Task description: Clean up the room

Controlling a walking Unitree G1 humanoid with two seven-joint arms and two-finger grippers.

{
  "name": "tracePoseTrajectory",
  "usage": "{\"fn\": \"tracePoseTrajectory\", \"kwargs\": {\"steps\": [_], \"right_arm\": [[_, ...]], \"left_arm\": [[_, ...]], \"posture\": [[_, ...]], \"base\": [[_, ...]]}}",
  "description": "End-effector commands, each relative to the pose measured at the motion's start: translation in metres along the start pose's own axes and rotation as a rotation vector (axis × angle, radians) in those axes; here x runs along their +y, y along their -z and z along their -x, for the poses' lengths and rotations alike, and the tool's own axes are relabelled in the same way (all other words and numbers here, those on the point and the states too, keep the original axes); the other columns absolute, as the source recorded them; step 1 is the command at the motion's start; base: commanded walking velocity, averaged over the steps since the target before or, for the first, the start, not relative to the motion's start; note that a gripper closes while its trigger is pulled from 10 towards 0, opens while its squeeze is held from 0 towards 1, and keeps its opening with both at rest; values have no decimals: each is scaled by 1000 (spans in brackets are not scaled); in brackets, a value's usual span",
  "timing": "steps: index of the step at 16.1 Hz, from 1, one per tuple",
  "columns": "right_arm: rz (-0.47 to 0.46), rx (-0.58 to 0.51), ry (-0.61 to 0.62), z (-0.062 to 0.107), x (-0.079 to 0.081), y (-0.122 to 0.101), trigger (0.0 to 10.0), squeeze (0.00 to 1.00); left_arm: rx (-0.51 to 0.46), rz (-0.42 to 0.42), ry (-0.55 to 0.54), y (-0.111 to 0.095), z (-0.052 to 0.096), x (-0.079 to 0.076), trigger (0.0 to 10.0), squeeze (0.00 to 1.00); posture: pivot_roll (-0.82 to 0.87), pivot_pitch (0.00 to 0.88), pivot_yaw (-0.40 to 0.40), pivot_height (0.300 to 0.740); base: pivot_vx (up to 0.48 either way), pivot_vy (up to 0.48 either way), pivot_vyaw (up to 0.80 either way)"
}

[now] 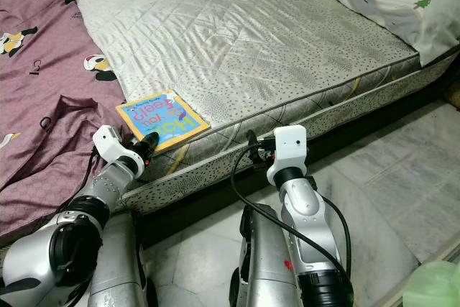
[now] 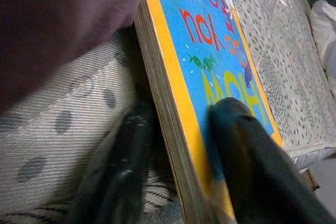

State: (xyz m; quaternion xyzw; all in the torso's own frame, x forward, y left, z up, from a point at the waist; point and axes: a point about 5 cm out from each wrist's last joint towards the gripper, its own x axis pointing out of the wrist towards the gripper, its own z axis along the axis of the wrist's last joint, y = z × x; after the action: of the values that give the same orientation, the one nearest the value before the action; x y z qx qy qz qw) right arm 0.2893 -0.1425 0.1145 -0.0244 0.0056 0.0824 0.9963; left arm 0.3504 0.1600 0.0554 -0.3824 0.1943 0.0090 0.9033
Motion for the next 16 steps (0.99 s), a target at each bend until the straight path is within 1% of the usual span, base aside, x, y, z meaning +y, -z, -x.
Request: {"fn": "tracePoseTrajectory", "kwargs": {"steps": [1,3,4,6,7,9,10,11,12,13,14,15,16], "right_arm": [[6,-3,-2,-1,-2,-1,10000,0],[-8,-7,-13,-2,-1,-2,10000,0],[-28,-13,-39,-2,1,-4,10000,0],[-95,-18,-183,-2,11,-8,10000,0],[-123,13,-297,0,18,-8,10000,0],[-106,24,-315,0,18,-7,10000,0],[-93,24,-309,-2,16,-6,10000,0],[-96,26,-316,-4,16,-6,10000,0],[-97,31,-328,-4,16,-6,10000,0],[-90,32,-336,-5,17,-6,10000,0],[-88,16,-307,-8,16,-7,10000,0],[-90,6,-287,-12,17,-9,10000,0],[-91,1,-277,-13,17,-9,10000,0]], "left_arm": [[16,11,-23,0,1,5,0,0],[5,15,-22,-3,1,5,0,0],[-2,14,-19,-5,1,5,0,0],[-26,-7,4,-11,0,1,0,0],[-39,-44,26,-16,-1,-3,0,0],[-45,-83,53,-19,-2,-7,0,0],[-59,-115,88,-22,-2,-12,0,0],[-81,-163,129,-28,-3,-20,0,0],[-90,-191,144,-31,-4,-24,0,0],[-104,-241,159,-35,-4,-29,0,0],[-160,-309,198,-48,-4,-39,0,0],[-199,-363,229,-57,-3,-47,0,0],[-222,-393,246,-62,-2,-50,0,0]], "posture": [[-98,0,-62,471],[-97,0,-62,471],[-96,0,-61,471],[-96,0,-59,471],[-95,0,-59,471],[-94,0,-58,471],[-93,0,-55,471],[-90,0,-50,471],[-85,0,-50,471],[-78,0,-47,471],[-65,0,-44,471],[-57,0,-41,471],[-47,0,-39,471]], "base": [[0,0,0],[0,0,0],[0,0,0],[0,0,0],[0,0,0],[0,0,0],[0,0,0],[0,0,0],[0,0,0],[0,0,0],[0,0,0],[0,0,0],[0,0,0]]}}
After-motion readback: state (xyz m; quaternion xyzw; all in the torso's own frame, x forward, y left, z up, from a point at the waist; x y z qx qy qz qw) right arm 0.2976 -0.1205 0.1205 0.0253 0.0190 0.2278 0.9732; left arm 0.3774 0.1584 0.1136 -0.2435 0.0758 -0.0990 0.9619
